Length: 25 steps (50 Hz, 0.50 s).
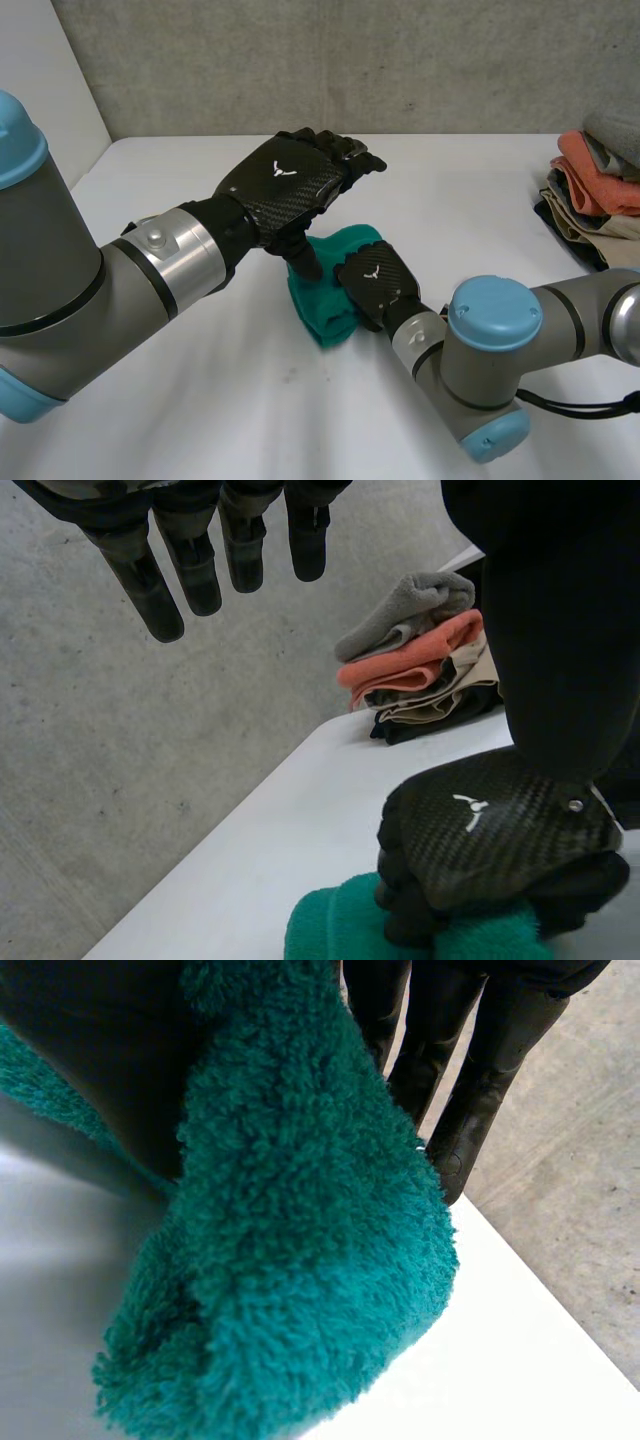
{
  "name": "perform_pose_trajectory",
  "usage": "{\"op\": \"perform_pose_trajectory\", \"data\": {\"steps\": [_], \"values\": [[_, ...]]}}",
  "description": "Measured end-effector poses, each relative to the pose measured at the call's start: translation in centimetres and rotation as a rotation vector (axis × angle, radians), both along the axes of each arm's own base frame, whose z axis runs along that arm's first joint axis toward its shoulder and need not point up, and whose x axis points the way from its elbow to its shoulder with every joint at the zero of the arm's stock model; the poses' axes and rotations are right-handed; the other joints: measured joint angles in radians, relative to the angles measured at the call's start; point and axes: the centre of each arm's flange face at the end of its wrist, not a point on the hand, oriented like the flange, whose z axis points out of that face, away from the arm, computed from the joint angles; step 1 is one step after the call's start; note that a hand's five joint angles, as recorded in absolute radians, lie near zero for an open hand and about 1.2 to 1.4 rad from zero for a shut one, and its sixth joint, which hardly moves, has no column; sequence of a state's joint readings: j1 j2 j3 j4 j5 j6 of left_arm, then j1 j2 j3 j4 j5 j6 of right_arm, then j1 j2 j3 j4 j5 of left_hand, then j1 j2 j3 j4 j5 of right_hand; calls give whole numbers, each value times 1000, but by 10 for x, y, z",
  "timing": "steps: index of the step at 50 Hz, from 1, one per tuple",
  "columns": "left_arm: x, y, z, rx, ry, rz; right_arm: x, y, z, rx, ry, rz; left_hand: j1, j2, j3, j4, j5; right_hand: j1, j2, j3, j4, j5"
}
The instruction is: Fold the laundry.
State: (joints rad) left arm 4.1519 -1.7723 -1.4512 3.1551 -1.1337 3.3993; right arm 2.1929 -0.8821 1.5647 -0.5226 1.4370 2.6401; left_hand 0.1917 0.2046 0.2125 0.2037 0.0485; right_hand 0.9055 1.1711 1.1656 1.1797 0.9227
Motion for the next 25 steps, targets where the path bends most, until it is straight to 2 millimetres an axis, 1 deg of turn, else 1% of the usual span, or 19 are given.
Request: {"op": "perform_pose_trajectory", "data": {"steps": [4,5,7,10,11,12,13,14,16,17,18,19,21,22,23,24,25], "values": [[0,0,0,1,-1,1,0,-4,5,-11,-6,-8,0,0,0,0,0,0,0,0,2,6],[0,0,0,1,-1,1,-2,-7,9,-19,-10,-15,0,0,0,0,0,0,0,0,2,6],[0,0,0,0,0,2,-8,-18,24,-48,-26,-43,0,0,0,0,0,0,0,0,2,6],[1,0,1,-1,1,3,-17,-31,39,-80,-43,-72,0,0,0,0,0,0,0,0,2,6],[1,-1,1,-2,2,3,-24,-42,52,-112,-59,-97,0,0,0,0,0,0,0,0,2,6],[1,-1,2,-4,2,5,-29,-49,60,-133,-69,-113,0,0,0,0,0,16,0,0,5,6],[1,-1,2,-4,2,5,-29,-49,60,-133,-69,-113,0,0,0,0,0,16,0,0,5,6],[1,-1,2,-6,4,6,-39,-66,82,-191,-94,-145,0,0,0,0,0,19,0,0,8,6],[2,-2,3,-7,4,7,-48,-81,103,-248,-118,-165,0,0,0,0,0,19,0,0,9,6],[2,-2,3,-7,5,8,-49,-83,106,-257,-122,-168,0,0,0,0,0,19,0,0,10,6],[2,-2,3,-8,5,9,-56,-96,125,-309,-145,-180,0,0,0,0,0,19,0,0,11,6],[2,-3,3,-8,5,10,-61,-104,136,-343,-158,-187,0,0,0,0,0,19,0,0,11,8],[3,-3,3,-8,5,12,-68,-116,154,-392,-176,-196,0,0,0,0,0,19,0,0,12,14],[3,-3,3,-8,5,12,-75,-126,171,-442,-192,-205,2,0,0,0,0,19,0,0,12,15],[3,-3,3,-8,5,13,-80,-132,181,-472,-200,-209,2,0,0,0,0,19,0,0,12,16],[3,-3,3,-8,5,13,-88,-141,196,-515,-212,-219,2,0,0,0,0,19,0,0,12,18],[3,-3,3,-8,5,14,-94,-146,204,-540,-218,-227,3,0,0,0,0,19,0,0,12,18]]}}
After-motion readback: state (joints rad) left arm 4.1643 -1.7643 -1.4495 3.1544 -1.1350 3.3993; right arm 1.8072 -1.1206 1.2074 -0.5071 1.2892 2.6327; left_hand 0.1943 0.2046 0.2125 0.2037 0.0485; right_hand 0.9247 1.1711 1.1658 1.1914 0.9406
